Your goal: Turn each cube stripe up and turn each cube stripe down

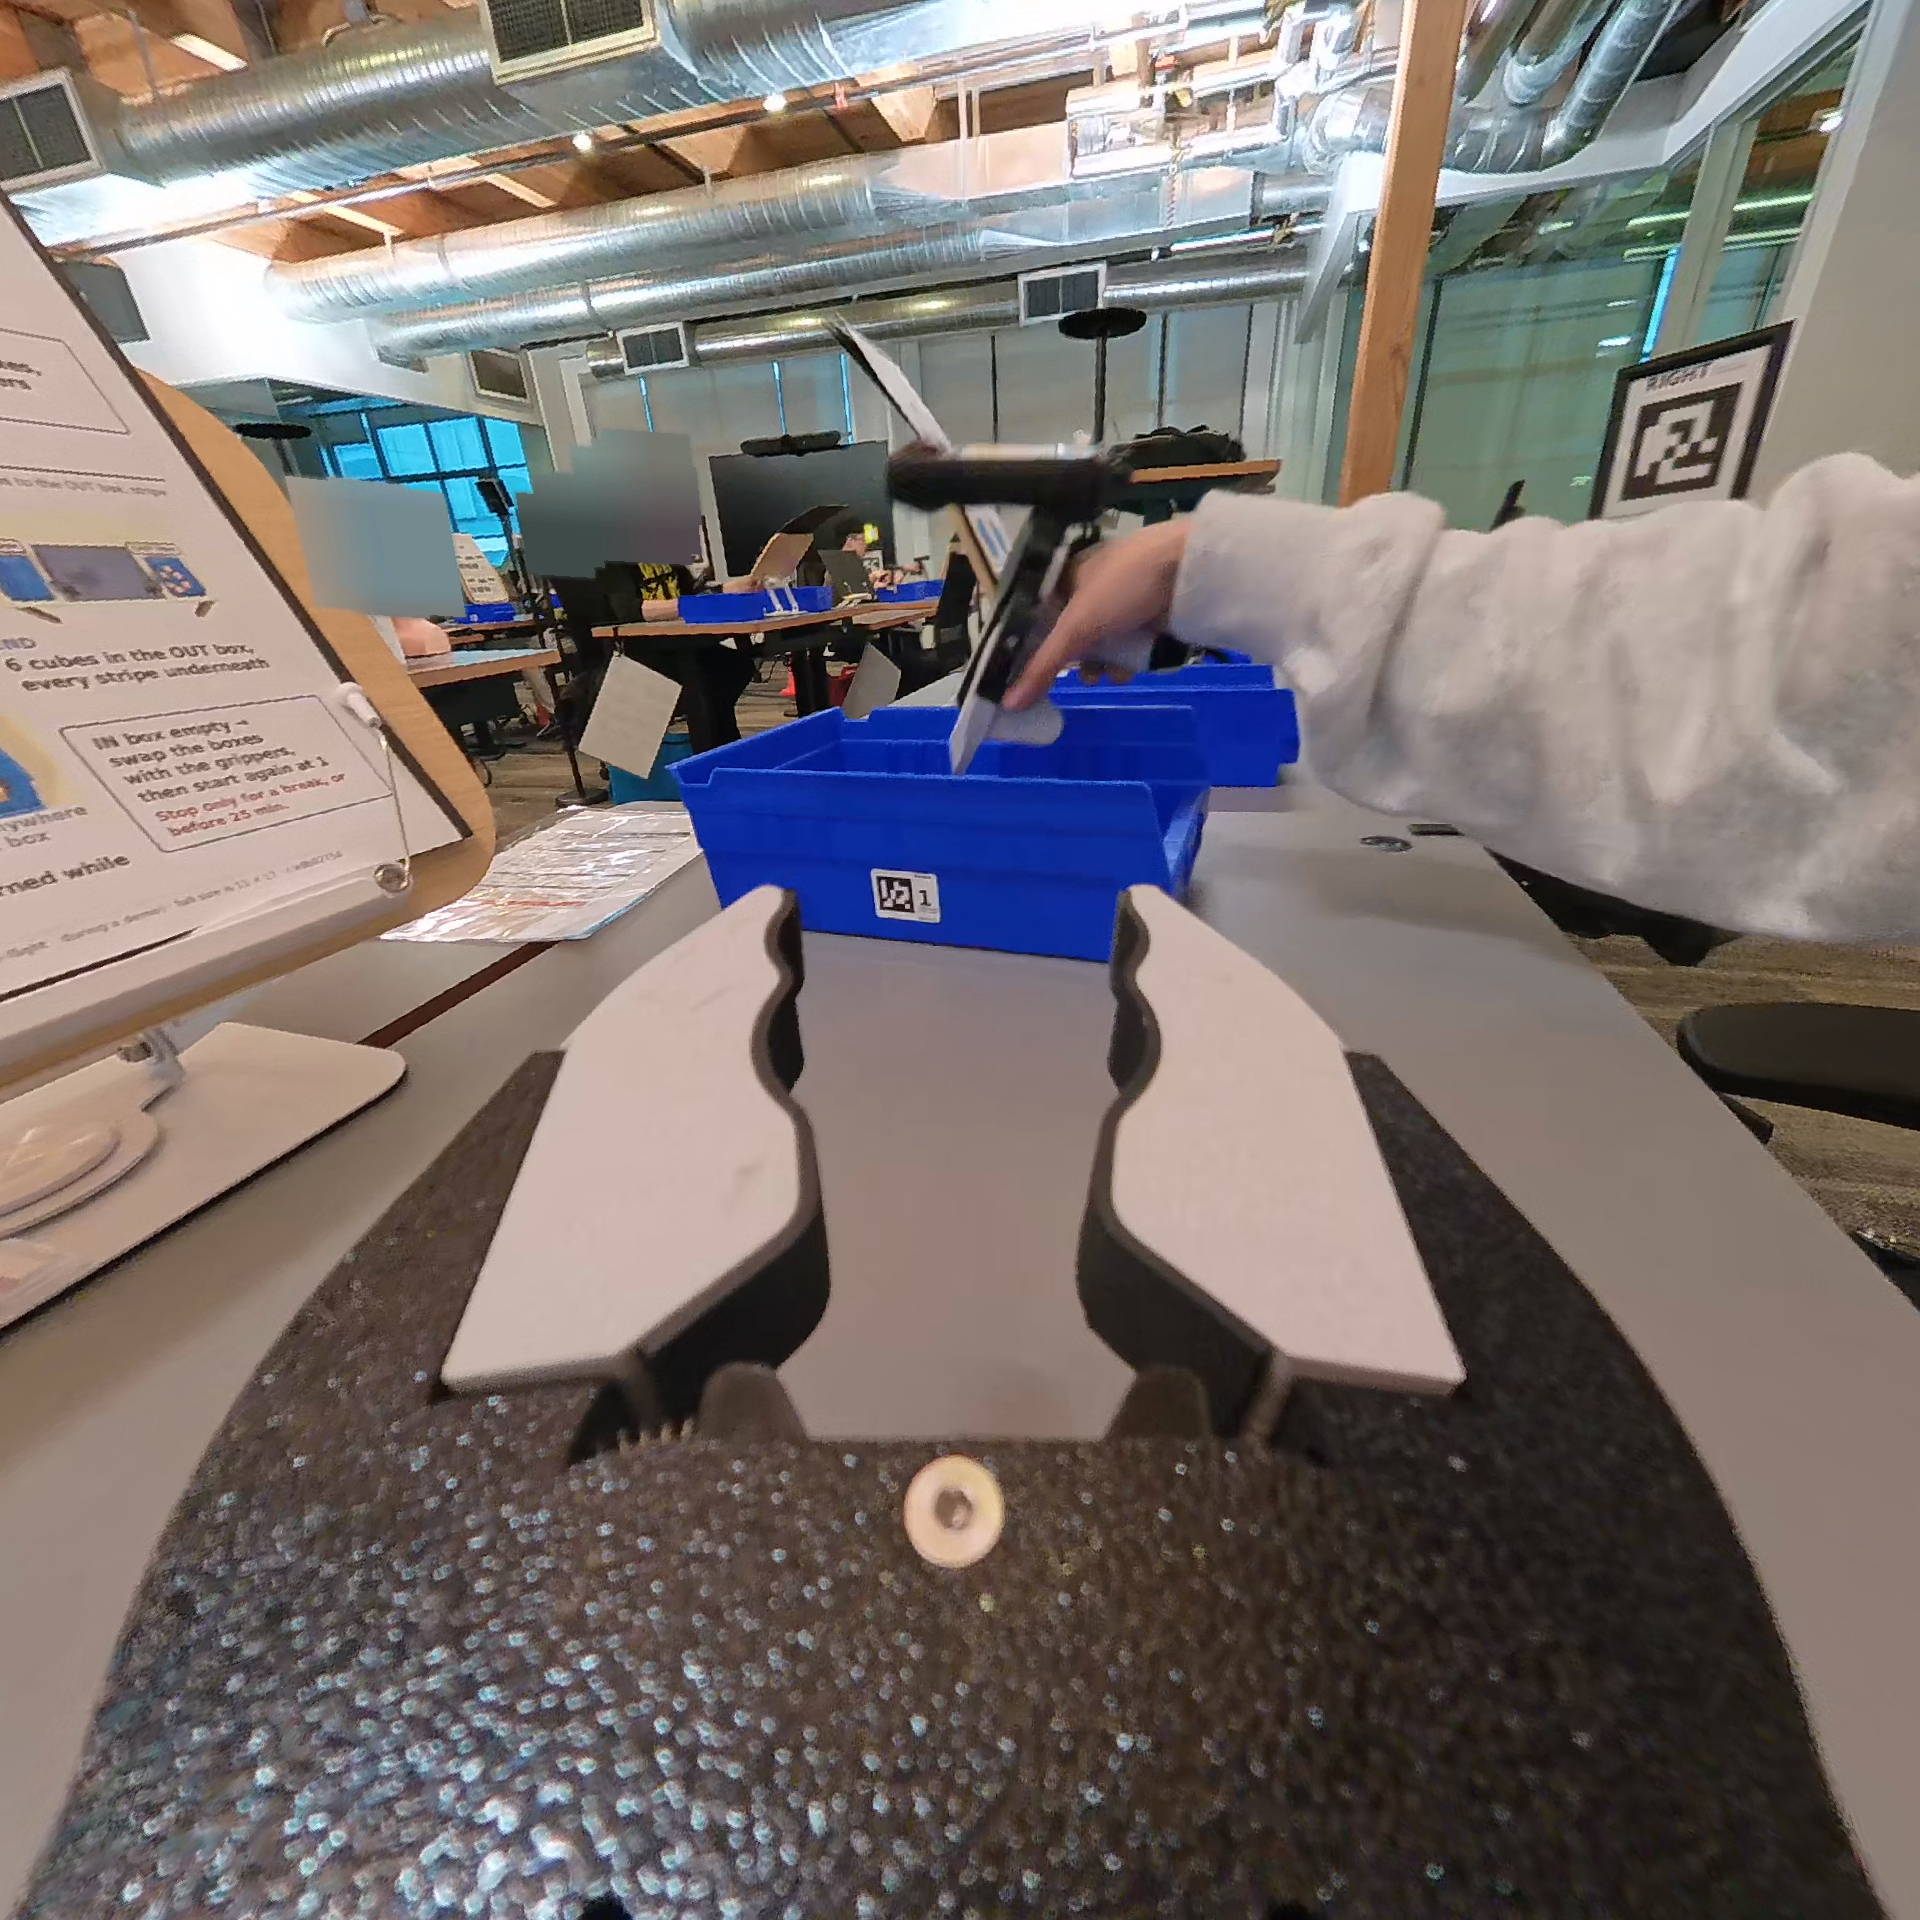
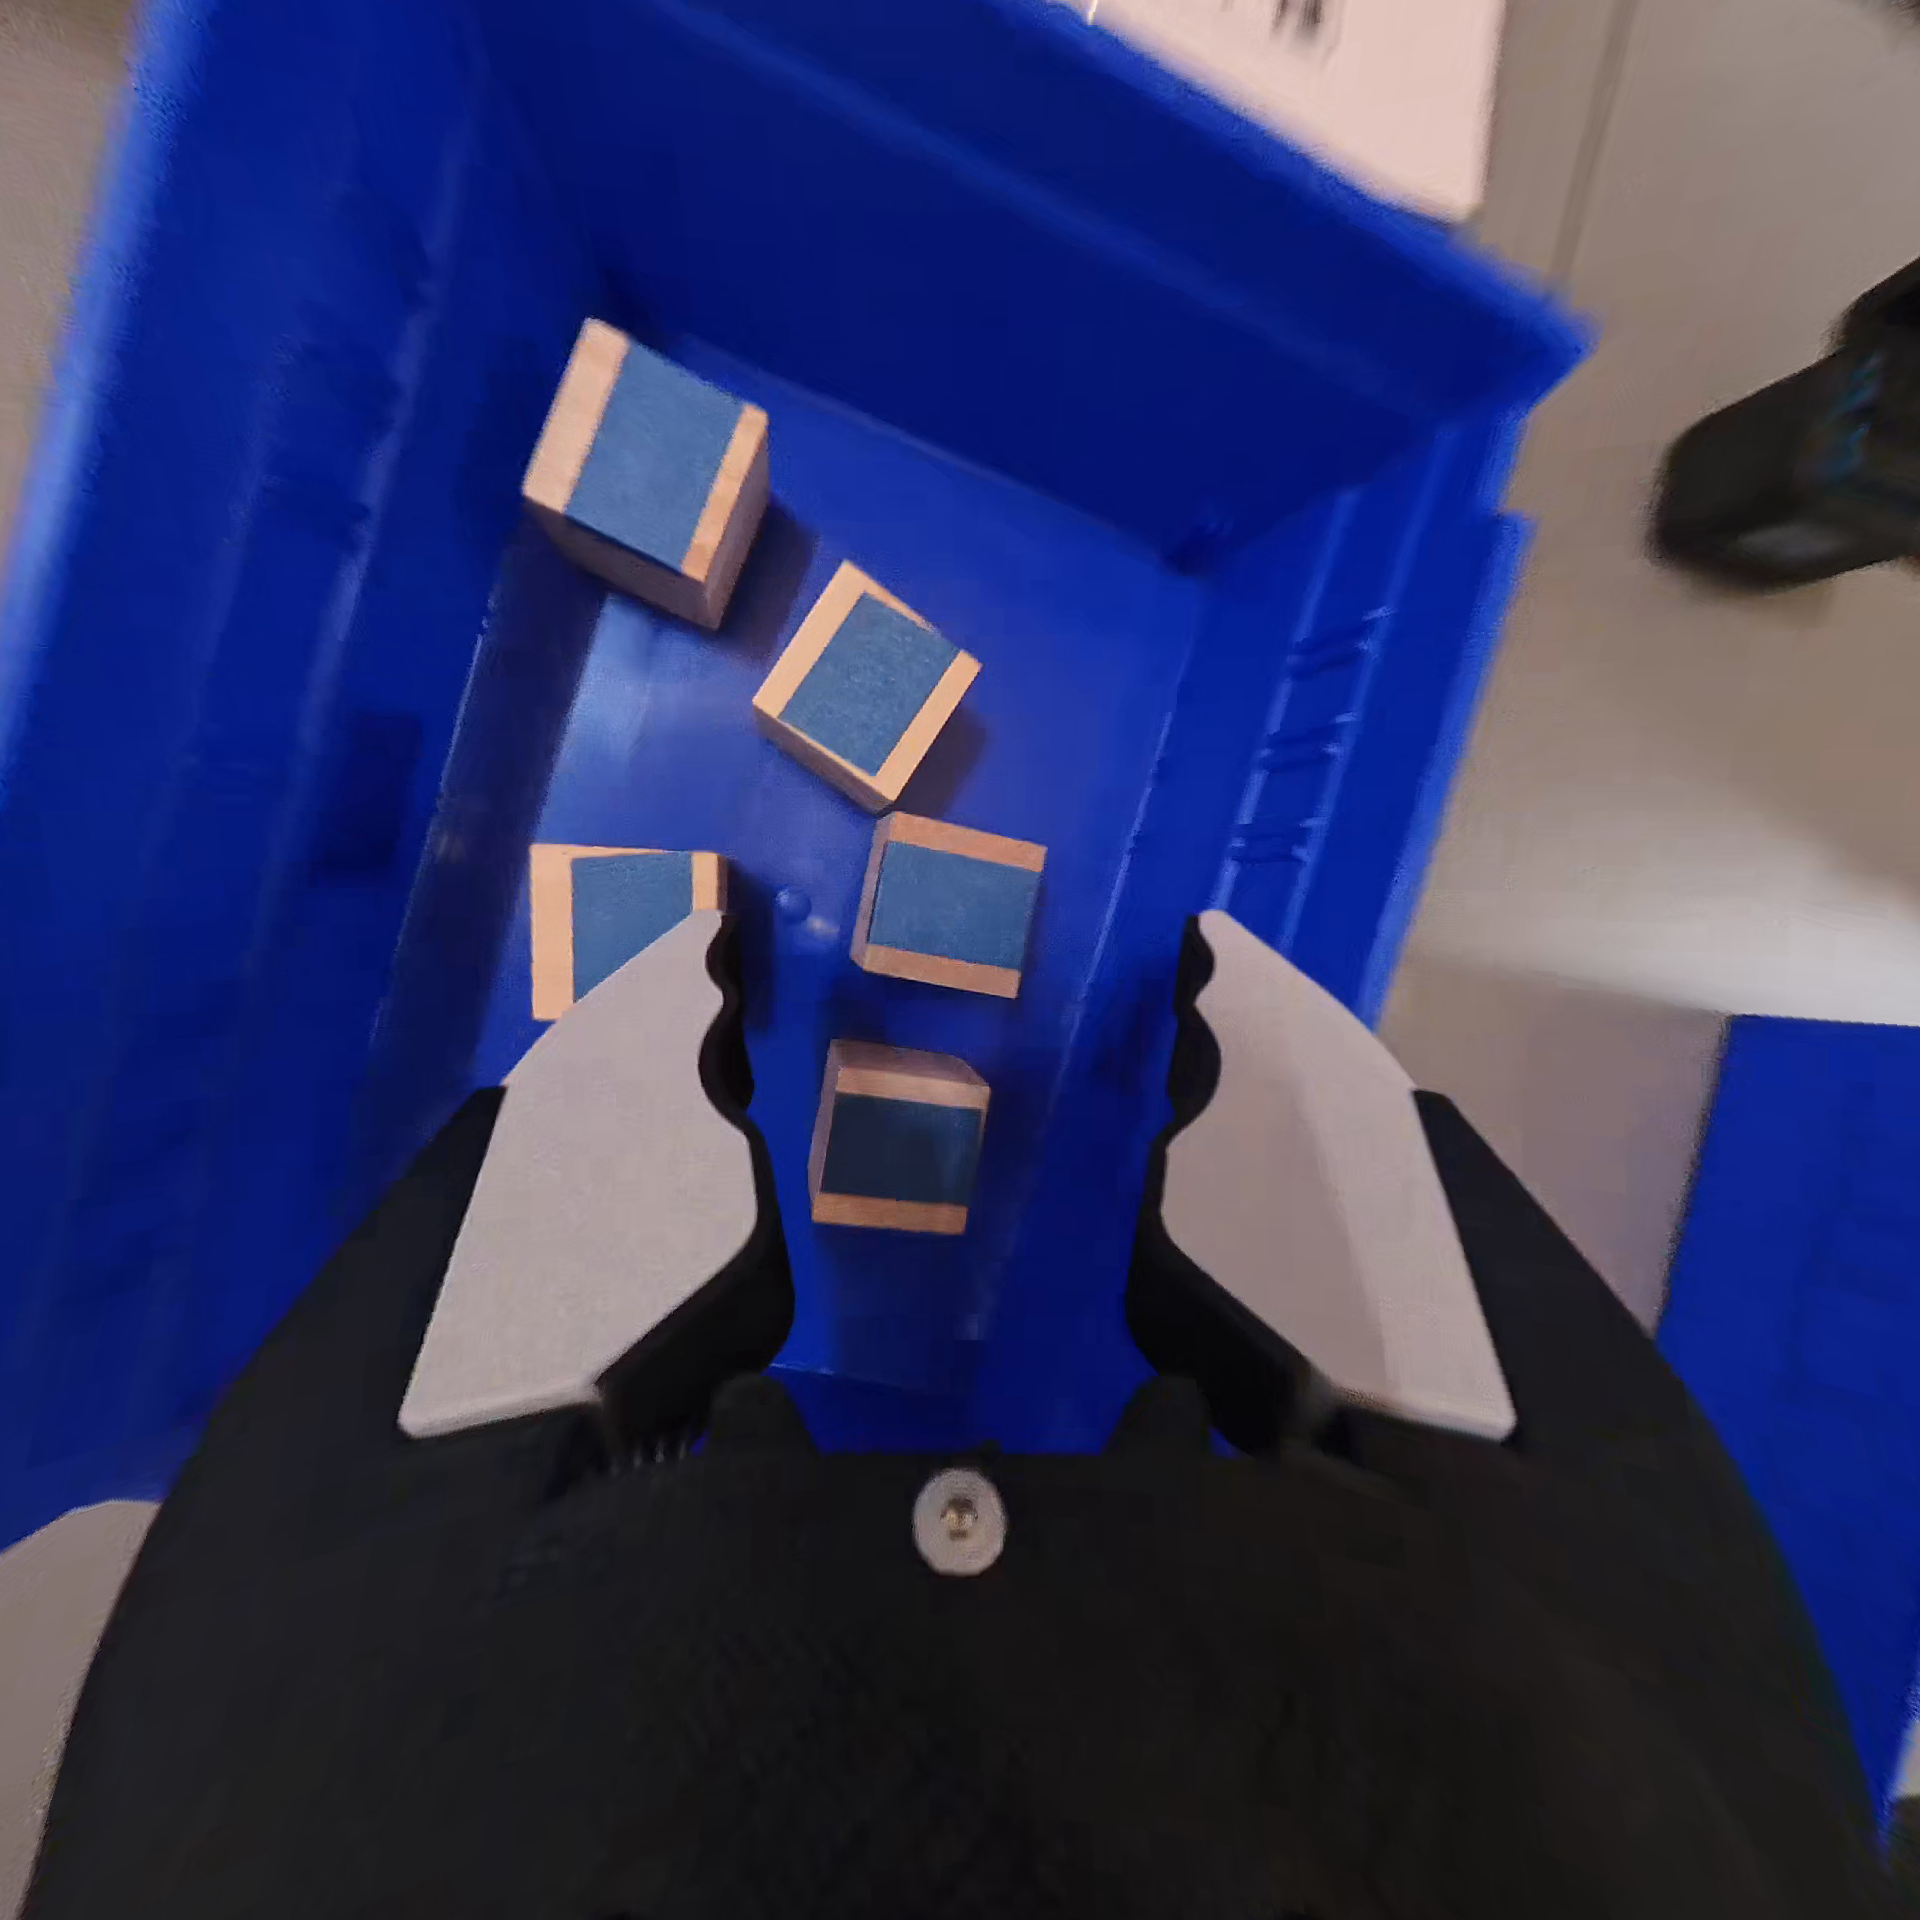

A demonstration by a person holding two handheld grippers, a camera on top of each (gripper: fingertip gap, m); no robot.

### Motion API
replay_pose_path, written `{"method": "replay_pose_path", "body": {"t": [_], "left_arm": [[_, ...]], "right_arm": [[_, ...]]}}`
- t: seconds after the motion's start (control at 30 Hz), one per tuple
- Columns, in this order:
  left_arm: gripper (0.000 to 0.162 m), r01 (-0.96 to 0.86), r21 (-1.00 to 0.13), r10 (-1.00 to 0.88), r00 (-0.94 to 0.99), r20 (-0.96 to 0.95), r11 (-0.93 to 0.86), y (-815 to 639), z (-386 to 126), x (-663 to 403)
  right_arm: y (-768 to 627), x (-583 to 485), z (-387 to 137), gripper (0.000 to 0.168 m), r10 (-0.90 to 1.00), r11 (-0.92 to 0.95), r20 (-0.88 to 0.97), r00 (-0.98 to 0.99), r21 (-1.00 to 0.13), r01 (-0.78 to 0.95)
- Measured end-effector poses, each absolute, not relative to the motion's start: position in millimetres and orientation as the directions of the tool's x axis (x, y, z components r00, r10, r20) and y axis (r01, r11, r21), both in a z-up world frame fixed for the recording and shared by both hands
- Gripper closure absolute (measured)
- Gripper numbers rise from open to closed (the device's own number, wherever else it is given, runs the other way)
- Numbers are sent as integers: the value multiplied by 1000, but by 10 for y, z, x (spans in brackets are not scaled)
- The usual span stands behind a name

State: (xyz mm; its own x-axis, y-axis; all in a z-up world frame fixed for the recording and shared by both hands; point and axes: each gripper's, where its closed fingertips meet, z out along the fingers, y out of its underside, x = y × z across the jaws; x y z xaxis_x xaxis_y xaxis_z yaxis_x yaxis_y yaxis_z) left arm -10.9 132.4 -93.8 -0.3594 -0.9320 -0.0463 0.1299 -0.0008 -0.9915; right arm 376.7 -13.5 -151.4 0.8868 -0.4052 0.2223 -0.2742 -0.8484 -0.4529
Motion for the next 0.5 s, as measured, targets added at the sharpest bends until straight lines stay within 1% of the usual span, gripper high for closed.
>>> {"method": "replay_pose_path", "body": {"t": [0.03,0.1,0.17,0.23,0.37,0.43,0.5], "left_arm": [[106,120,-993,-935,-351,-46,4,1338,-954,-101],[105,98,-995,-942,-332,-41,9,1370,-989,-79],[105,79,-997,-950,-310,-24,0,1401,-1006,-56],[104,61,-998,-959,-285,-8,-10,1427,-1019,-29],[102,2,-1000,-973,-230,-9,9,1456,-1132,69],[101,-43,-999,-982,-187,18,-10,1461,-1205,157],[100,-68,-996,-986,-149,71,-61,1406,-1213,265]], "right_arm": [[-168,3740,-1398,88,-413,-829,250,876,-501,-249],[-251,3643,-1206,87,-440,-776,258,861,-592,-219],[-316,3492,-1057,85,-459,-697,205,864,-686,-207],[-418,3330,-964,81,-463,-628,157,872,-752,-197],[-836,3156,-873,83,-543,-503,113,832,-838,-214],[-1074,3050,-908,84,-549,-473,87,831,-852,-223],[-1353,3092,-957,85,-604,-453,103,790,-860,-234]]}}
